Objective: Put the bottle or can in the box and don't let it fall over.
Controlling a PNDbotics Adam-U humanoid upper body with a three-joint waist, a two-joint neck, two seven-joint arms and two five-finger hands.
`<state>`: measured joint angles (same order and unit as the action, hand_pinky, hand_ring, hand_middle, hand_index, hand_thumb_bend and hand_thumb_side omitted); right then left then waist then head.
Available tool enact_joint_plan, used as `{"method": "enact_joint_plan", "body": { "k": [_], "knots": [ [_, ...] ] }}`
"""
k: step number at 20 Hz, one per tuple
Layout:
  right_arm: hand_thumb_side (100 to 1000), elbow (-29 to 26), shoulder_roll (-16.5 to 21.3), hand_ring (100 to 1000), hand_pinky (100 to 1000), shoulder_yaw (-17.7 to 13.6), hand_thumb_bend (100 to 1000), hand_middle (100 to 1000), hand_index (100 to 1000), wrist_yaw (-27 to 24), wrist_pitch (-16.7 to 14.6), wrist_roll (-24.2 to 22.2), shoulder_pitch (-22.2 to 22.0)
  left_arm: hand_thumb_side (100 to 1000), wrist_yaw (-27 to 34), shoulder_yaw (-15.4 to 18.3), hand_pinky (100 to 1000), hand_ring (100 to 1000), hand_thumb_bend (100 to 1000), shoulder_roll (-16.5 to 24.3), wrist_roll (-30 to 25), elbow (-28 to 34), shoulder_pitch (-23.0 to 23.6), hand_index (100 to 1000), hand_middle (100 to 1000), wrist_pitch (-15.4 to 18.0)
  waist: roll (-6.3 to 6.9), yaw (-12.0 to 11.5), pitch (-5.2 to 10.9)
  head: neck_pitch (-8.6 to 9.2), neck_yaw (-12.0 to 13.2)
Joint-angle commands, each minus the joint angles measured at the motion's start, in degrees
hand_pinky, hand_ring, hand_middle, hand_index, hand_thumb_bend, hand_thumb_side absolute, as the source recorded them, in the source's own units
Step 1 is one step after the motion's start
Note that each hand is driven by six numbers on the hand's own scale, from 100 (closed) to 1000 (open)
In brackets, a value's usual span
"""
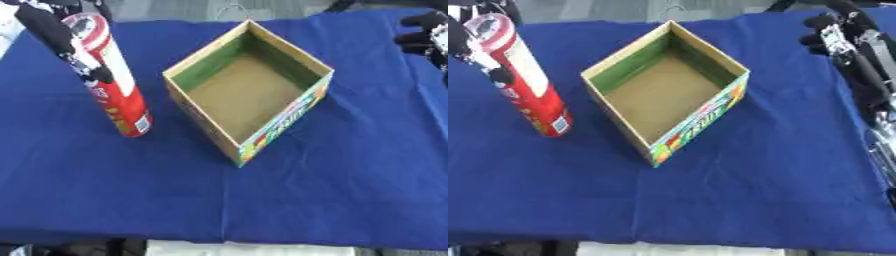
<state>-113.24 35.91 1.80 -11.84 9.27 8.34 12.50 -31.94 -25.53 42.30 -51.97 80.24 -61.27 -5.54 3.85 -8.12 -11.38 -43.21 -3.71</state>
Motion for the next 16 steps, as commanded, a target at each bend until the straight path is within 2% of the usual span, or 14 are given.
{"method": "enact_joint_plan", "body": {
  "k": [1,11,16],
  "knots": [
    [762,-1.4,0.7,766,836,-0.4,100,787,993,-0.2,-0.3,-0.1,0.4,492,0.2,0.5,499,588,870,1.8,0.0,-0.2,-0.7,824,850,0.5,-0.08,0.1,1.25,0.54,-0.1],
    [767,-1.4,0.5,766,837,-0.4,100,787,994,-0.3,-0.2,0.1,0.4,401,2.5,0.1,502,591,788,1.7,0.0,-1.4,-0.3,820,842,0.0,-0.12,0.2,0.89,0.64,0.0],
    [770,-1.4,0.4,766,836,-0.4,100,788,992,-0.3,-0.2,0.0,0.4,294,3.4,0.0,479,576,698,1.8,0.0,-1.6,-0.1,813,828,-0.4,-0.24,0.3,0.78,0.78,0.0]
  ]
}}
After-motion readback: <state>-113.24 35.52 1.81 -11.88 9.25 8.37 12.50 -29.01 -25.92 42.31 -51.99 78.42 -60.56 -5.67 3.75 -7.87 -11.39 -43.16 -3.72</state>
